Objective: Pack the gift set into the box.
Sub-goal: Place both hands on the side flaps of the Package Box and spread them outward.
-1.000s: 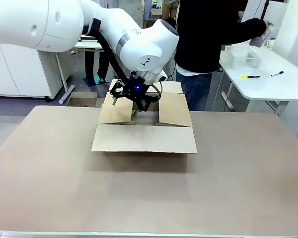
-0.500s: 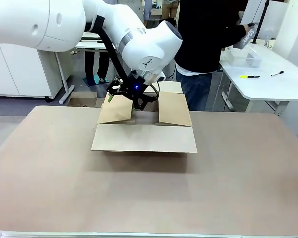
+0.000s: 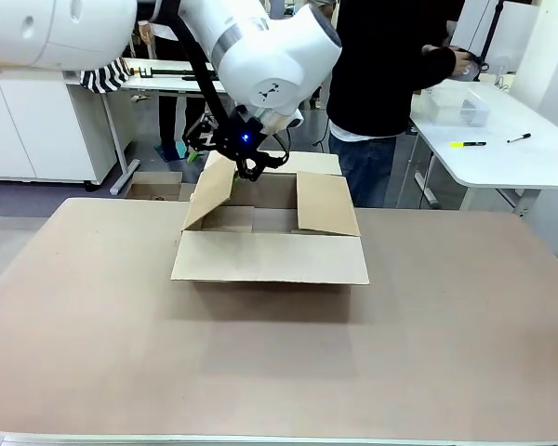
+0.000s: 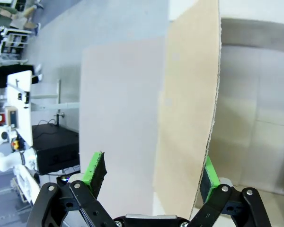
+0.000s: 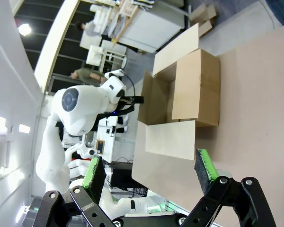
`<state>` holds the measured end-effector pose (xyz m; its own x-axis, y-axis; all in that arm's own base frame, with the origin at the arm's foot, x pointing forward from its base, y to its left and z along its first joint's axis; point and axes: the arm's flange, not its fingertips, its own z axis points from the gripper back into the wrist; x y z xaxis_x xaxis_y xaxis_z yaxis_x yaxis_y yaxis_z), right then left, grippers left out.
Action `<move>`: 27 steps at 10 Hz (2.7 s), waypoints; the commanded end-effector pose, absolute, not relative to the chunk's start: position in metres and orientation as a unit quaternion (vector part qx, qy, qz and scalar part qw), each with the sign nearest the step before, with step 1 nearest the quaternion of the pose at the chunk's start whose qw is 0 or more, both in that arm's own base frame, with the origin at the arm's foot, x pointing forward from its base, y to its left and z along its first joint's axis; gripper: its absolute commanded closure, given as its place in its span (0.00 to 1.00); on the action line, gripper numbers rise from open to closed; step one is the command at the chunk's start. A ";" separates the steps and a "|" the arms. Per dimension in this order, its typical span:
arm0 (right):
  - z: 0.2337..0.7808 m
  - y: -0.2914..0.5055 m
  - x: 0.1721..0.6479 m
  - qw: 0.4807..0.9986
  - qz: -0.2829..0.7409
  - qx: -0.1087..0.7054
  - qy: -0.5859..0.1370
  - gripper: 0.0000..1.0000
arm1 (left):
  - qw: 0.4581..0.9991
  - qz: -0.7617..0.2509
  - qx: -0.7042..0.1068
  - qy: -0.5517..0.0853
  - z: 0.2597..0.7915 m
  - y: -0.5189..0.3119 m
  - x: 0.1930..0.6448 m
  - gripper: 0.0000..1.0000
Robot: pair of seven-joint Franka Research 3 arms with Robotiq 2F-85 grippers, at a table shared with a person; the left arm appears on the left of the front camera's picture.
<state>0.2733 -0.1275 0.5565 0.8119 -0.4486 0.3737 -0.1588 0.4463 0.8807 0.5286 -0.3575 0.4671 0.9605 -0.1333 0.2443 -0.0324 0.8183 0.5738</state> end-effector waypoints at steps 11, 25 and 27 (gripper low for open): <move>0.557 -0.127 0.275 0.792 -0.079 0.524 -0.303 0.00 | 0.977 0.111 0.113 -0.139 0.484 -0.204 0.487 0.00; 0.557 -0.127 0.275 0.792 -0.079 0.524 -0.303 0.00 | 0.973 0.073 -0.155 -0.157 0.456 -0.118 0.485 0.00; 0.557 -0.127 0.275 0.792 -0.079 0.524 -0.303 0.00 | 0.973 0.073 -0.155 -0.157 0.456 -0.118 0.485 0.00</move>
<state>0.2727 -0.1278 0.5568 0.8118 -0.4479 0.3746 -0.1623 0.4433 0.8816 0.4821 -0.1180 0.4531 0.9438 0.1799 0.2771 -0.0780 0.9364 -0.3422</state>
